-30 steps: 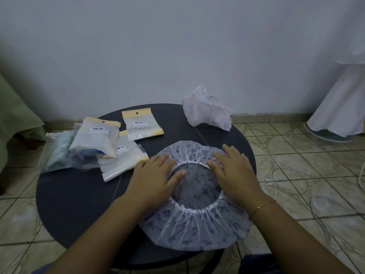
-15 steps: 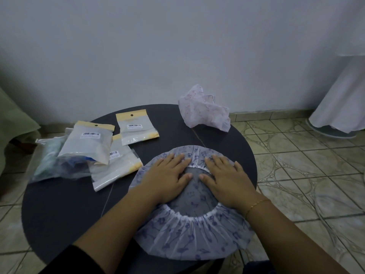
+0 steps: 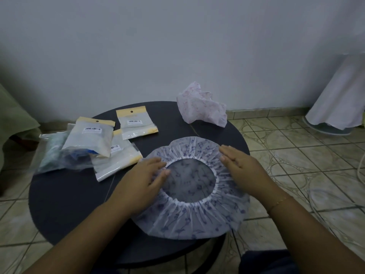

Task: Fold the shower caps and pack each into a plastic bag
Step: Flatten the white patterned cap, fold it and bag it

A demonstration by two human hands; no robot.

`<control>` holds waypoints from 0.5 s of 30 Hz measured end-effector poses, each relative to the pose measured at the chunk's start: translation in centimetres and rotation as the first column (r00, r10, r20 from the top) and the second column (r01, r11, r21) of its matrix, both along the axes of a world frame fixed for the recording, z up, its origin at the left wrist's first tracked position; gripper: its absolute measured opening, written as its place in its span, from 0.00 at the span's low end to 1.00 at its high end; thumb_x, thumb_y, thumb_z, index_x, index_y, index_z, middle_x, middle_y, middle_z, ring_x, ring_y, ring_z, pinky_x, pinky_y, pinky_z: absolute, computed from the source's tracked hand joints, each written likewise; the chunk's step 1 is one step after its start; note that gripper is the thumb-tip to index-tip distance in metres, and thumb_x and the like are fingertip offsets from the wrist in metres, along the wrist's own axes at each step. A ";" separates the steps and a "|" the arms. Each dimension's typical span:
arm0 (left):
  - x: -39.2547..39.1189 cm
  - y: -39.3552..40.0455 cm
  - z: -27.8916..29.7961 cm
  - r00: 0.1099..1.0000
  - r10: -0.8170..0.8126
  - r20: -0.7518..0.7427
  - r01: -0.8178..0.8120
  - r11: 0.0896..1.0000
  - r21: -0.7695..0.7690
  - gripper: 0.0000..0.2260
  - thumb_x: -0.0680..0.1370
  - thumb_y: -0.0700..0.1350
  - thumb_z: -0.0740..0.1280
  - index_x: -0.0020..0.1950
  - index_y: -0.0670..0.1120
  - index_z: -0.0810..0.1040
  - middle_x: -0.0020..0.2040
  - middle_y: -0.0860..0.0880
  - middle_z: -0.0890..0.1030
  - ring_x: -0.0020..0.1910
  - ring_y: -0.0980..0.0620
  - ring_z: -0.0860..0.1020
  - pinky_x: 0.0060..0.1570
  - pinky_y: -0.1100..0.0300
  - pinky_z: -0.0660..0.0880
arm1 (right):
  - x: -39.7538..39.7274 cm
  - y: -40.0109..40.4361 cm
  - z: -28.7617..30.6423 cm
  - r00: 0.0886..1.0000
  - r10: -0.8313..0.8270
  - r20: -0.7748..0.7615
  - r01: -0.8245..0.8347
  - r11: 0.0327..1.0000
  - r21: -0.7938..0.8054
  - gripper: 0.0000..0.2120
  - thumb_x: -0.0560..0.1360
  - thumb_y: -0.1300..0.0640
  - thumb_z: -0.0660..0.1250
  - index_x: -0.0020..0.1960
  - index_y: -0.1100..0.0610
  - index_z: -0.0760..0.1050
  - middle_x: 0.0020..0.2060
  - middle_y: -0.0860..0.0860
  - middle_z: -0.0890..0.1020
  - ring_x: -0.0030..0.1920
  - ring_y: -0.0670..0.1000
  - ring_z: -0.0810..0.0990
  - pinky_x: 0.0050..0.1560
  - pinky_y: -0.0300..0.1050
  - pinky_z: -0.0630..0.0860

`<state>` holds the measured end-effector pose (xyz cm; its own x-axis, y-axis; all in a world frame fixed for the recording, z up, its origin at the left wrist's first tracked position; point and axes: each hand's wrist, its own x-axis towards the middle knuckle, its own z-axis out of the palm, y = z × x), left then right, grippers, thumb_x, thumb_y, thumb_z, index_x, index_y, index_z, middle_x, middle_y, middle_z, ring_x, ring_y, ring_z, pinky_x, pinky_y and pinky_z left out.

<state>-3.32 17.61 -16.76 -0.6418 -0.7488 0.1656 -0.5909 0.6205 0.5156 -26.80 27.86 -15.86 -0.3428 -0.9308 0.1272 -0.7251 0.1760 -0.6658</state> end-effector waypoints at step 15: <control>2.8 1.1 -2.4 0.927 -0.094 0.362 0.106 0.994 -0.014 0.53 0.51 0.85 0.41 0.70 0.61 0.32 0.71 0.61 0.32 0.73 0.57 0.33 0.73 0.54 0.37 | 0.9 1.2 -3.2 0.951 0.103 -0.292 -0.012 0.955 0.297 0.30 0.79 0.38 0.46 0.77 0.49 0.47 0.77 0.45 0.48 0.76 0.45 0.42 0.73 0.54 0.37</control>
